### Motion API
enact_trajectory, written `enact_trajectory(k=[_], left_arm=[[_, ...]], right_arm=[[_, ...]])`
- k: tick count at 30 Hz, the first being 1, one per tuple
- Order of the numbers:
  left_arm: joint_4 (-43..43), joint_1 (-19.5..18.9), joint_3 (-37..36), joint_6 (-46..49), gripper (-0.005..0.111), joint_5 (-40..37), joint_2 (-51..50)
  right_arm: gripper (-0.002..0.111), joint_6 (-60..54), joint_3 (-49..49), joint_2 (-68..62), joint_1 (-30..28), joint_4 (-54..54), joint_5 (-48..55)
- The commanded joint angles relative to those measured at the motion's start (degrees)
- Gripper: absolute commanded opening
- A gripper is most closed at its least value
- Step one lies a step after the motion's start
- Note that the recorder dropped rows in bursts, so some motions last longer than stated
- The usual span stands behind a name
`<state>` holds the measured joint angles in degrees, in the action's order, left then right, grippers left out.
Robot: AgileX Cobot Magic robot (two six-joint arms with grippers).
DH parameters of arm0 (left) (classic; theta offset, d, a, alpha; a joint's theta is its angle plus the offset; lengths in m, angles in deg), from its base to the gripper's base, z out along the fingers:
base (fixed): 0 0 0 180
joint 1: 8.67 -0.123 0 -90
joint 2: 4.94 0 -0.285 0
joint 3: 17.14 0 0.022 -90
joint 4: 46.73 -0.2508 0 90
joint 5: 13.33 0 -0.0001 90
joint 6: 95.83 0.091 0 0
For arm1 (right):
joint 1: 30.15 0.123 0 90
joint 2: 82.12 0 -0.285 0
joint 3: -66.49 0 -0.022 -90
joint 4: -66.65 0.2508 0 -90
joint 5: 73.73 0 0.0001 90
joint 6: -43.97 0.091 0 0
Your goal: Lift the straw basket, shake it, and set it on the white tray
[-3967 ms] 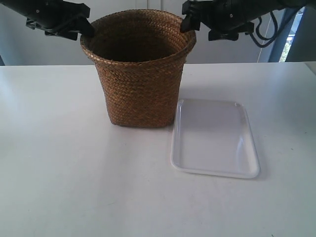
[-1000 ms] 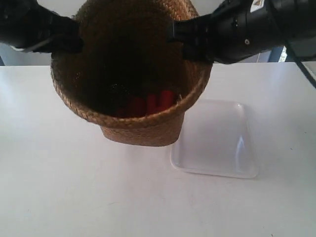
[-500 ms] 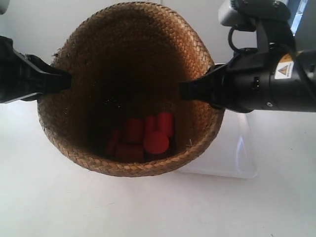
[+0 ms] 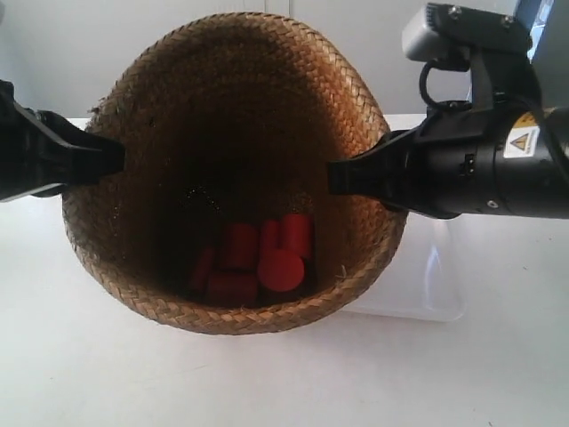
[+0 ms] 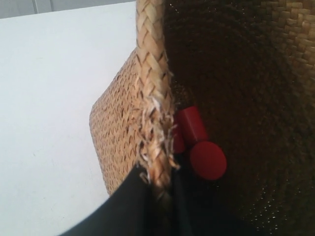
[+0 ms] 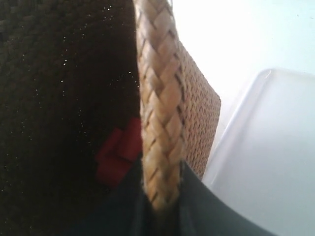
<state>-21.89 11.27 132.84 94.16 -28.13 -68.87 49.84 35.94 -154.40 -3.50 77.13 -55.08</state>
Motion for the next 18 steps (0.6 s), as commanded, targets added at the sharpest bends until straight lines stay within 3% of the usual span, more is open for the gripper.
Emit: enact_trajectory(k=[1, 15, 18], left_arm=[[0.4, 0.2, -1.3, 1.7, 0.0, 4.8, -0.2], [2.4, 0.2, 0.7, -0.2, 0.0, 4.9, -2.2], [4.6, 3.0, 4.5, 4.1, 0.0, 2.8, 3.0]], right_arm=[[0.0, -3.2, -0.2, -1.3, 0.2, -1.3, -4.6], [0.0, -3.0, 1.3, -3.9, 0.3, -1.6, -2.8], [0.0, -5.9, 3.9, 3.0, 2.7, -1.5, -1.1]])
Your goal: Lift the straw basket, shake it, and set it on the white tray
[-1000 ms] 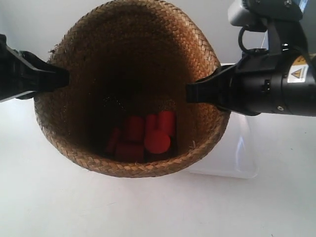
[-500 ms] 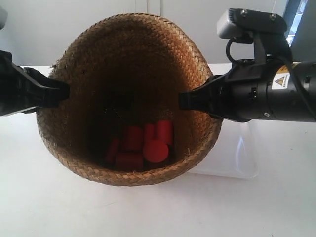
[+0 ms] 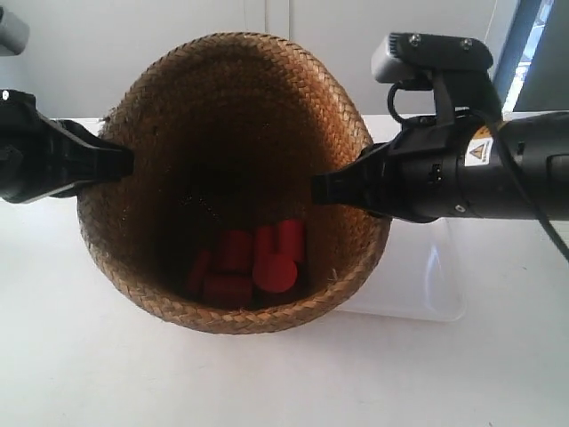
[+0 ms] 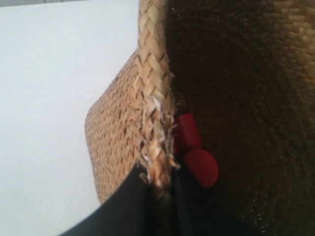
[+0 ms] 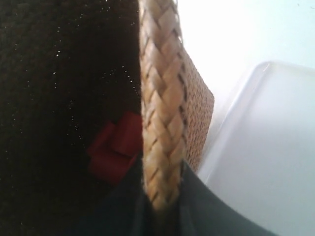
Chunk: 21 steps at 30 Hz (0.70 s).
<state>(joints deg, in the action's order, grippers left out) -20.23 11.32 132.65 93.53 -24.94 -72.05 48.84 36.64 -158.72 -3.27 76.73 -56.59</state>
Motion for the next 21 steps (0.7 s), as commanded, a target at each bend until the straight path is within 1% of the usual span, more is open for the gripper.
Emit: enact_trajectory(k=[1, 2, 3, 5, 7, 11, 16, 18, 19, 20, 21], left_arm=[[2.6, 3.6, 4.2, 6.1, 0.0, 0.6, 6.4], [2.5, 3.6, 3.2, 5.8, 0.0, 1.7, 5.9], [2.5, 2.9, 1.7, 5.4, 0.0, 3.0, 4.3], [2.6, 2.4, 0.1, 5.5, 0.0, 3.0, 0.8], [2.6, 2.5, -0.1, 5.8, 0.0, 2.7, -1.0], [2.6, 2.5, 1.1, 5.9, 0.0, 4.1, -1.0], [2.6, 2.5, 1.2, 5.8, 0.0, 4.8, -0.7], [4.3, 2.5, 2.9, 5.3, 0.0, 2.8, 0.2], [5.9, 2.5, 5.1, 5.3, 0.0, 1.2, 1.6], [7.5, 2.6, 7.5, 6.3, 0.0, -0.8, 3.4], [7.8, 3.0, 9.1, 8.4, 0.0, -1.9, 4.8]], right_arm=[[0.0, -4.6, 2.2, 8.9, 2.9, -1.2, -2.8], [0.0, -3.8, 0.0, 8.7, 2.8, -1.2, -7.8], [0.0, -3.0, -1.7, 7.0, 2.2, -1.2, -10.1], [0.0, -1.1, -2.5, 3.2, 1.6, -1.1, -6.6], [0.0, -1.1, -2.5, 0.8, 1.7, -0.3, -4.3], [0.0, -1.1, -2.5, 0.6, 1.7, 0.2, -6.7], [0.0, -1.1, -2.5, 0.7, 1.7, 0.5, -6.7], [0.0, -1.1, -1.3, 1.3, 1.7, 0.9, -5.2], [0.0, -1.5, 0.5, 2.7, 1.8, 1.2, -2.9], [0.0, -3.5, 3.9, 5.2, 2.2, 1.5, -0.1], [0.0, -4.9, 5.4, 7.8, 3.1, 1.5, -0.2]])
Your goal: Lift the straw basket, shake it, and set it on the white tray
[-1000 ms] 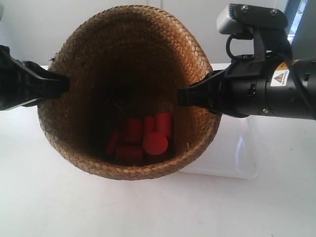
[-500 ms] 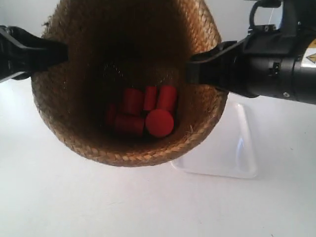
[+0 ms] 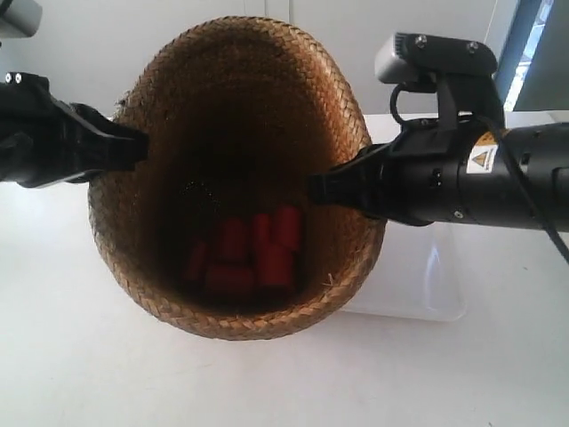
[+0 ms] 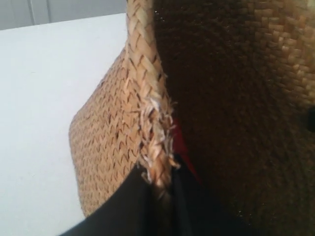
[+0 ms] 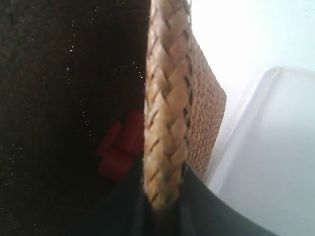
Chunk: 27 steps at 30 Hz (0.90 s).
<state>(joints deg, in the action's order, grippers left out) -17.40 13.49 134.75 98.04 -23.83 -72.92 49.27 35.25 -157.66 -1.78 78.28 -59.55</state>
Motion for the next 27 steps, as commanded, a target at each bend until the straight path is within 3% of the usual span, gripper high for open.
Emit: enact_trajectory(k=[1, 3, 5, 10, 13, 15, 17, 22, 27], left_arm=[[4.2, 1.0, 7.6, 6.1, 0.0, -3.0, 6.7], [0.8, -0.3, 5.5, 4.0, 0.0, -2.9, 5.0], [0.7, -1.8, 3.1, 0.6, 0.0, -4.3, 2.0], [3.8, -1.9, 1.6, 2.8, 0.0, -5.0, -0.1], [5.2, -2.0, 2.8, 2.9, 0.0, -1.4, 1.6], [5.5, -2.0, 7.0, 4.8, 0.0, -3.4, 3.9], [4.8, -2.0, 9.2, 8.6, 0.0, -6.3, 5.3], [6.8, -2.1, 1.2, 5.4, 0.0, -5.6, 0.8], [6.6, -2.1, 0.7, 6.0, 0.0, -5.3, 0.9]], right_arm=[[0.0, -5.7, 7.2, 8.6, 2.4, -0.2, 0.5], [0.0, -4.4, 4.1, 7.4, 2.1, -0.3, -3.3], [0.0, -1.6, 1.4, 3.0, 1.2, 0.0, -0.7], [0.0, -2.4, 1.3, -0.8, 1.9, 0.7, 0.7], [0.0, -2.3, 2.5, 0.7, 1.9, 0.8, 0.0], [0.0, -5.3, 8.1, 4.5, 2.5, 1.8, 4.7], [0.0, -6.7, 9.1, 8.7, 3.8, 1.5, 0.7], [0.0, -3.7, 2.8, 0.6, 3.4, 1.4, 1.9], [0.0, -4.0, 2.7, 0.3, 3.6, 1.4, -0.5]])
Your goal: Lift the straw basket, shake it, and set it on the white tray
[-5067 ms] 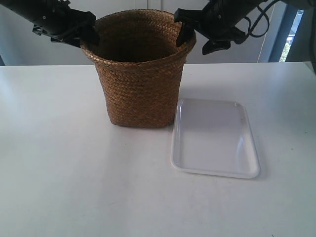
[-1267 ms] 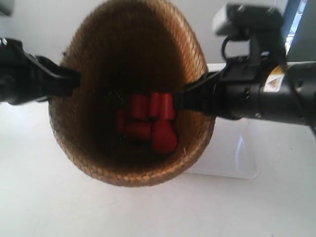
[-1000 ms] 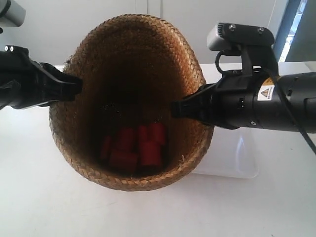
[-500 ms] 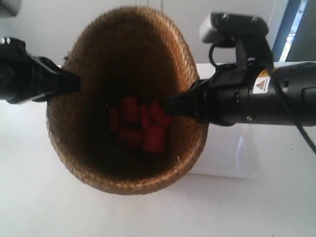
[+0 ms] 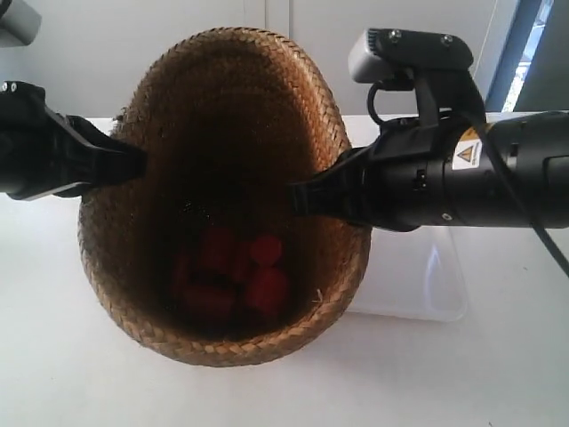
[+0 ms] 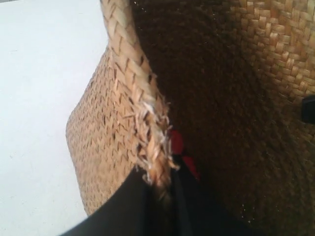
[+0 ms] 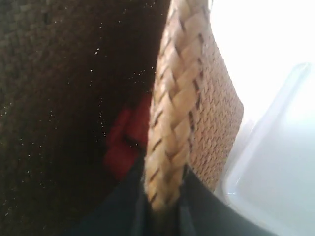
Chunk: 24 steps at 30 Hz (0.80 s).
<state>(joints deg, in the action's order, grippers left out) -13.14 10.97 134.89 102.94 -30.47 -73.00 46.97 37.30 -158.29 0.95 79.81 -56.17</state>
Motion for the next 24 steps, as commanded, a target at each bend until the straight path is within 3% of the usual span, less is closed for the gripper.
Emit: enact_trajectory(k=[1, 4, 5, 8, 10, 12, 24], left_arm=[[2.3, 0.4, 0.5, 1.1, 0.0, 1.5, 1.0], [2.6, 0.4, 0.5, 1.1, 0.0, 2.6, 1.0], [6.4, 0.4, 2.2, -0.1, 0.0, 0.4, 2.1], [14.6, 1.7, 8.6, 14.5, 0.0, -3.4, 8.7], [9.8, 1.2, 6.2, 11.2, 0.0, 0.8, 9.4], [3.8, 0.4, 1.8, 6.5, 0.0, 3.5, 6.4], [4.0, 0.4, -1.3, 6.7, 0.0, 3.7, 3.7]], right_arm=[[0.0, -1.7, 0.7, 1.0, 0.8, -0.1, -3.9], [0.0, -1.7, 0.7, 1.0, 0.8, -0.1, -4.4], [0.0, -1.7, 2.3, 1.7, 0.8, 0.1, -2.7], [0.0, -6.2, 7.4, 10.0, 3.9, 0.0, -1.9], [0.0, -3.9, 3.0, 10.2, 3.4, -1.7, -8.3], [0.0, -1.1, -1.0, 5.6, 1.7, -1.3, -5.5], [0.0, -1.1, -1.9, 3.4, 1.6, -0.7, -5.9]])
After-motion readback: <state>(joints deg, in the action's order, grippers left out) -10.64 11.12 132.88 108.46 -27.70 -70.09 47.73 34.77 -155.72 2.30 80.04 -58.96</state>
